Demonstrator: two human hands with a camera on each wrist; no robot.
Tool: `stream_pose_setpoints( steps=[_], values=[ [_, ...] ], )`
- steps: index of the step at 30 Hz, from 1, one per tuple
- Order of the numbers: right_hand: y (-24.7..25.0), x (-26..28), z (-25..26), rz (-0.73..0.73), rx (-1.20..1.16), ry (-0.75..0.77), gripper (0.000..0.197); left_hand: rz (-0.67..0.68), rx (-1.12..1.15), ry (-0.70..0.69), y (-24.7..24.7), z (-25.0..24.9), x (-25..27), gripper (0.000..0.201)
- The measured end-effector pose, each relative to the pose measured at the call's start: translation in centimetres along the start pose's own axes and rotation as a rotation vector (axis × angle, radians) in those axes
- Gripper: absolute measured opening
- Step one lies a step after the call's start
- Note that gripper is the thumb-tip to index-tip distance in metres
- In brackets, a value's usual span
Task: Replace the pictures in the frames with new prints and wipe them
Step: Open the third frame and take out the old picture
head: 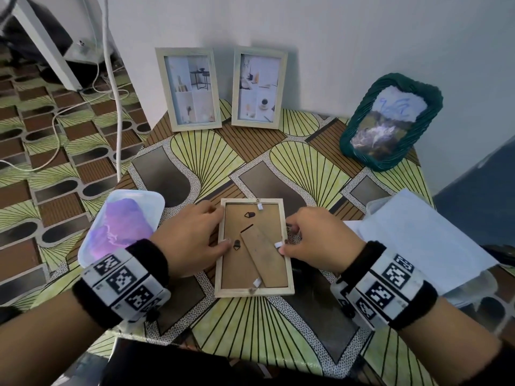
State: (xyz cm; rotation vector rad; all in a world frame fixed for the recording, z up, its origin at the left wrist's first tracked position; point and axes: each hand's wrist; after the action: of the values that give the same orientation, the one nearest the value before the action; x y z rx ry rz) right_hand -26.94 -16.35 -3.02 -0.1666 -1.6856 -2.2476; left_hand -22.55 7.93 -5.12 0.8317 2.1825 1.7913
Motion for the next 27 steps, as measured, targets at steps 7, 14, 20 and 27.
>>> stream_pose_setpoints(
  steps=[7,14,20,27],
  values=[
    [-0.4,-0.8,-0.1,0.014,-0.017,-0.005,0.034,0.01,0.054,0.006,0.4,-0.1,-0.9,0.054],
    [-0.4,-2.1,0.5,0.01,-0.116,-0.106,0.032,-0.016,0.186,0.03,1.0,0.0,-1.4,0.036],
    [-0.2,-2.1,1.0,0.062,-0.319,-0.185,0.025,-0.001,0.278,0.097,1.1,-0.1,-1.5,0.029],
    [-0.2,-1.6,0.4,0.068,-0.396,-0.13,0.026,0.019,0.342,0.103,1.0,0.7,-1.7,0.037]
  ],
)
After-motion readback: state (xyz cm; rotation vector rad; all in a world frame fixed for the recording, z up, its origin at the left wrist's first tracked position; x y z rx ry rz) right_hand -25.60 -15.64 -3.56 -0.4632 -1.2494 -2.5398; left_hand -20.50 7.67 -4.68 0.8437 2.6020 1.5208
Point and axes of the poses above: each hand's wrist, its own x-axis away from the middle knuckle, its own y-axis out of the back of the hand, z = x × y, and after that the axes turned 4 degrees about z, right-handed
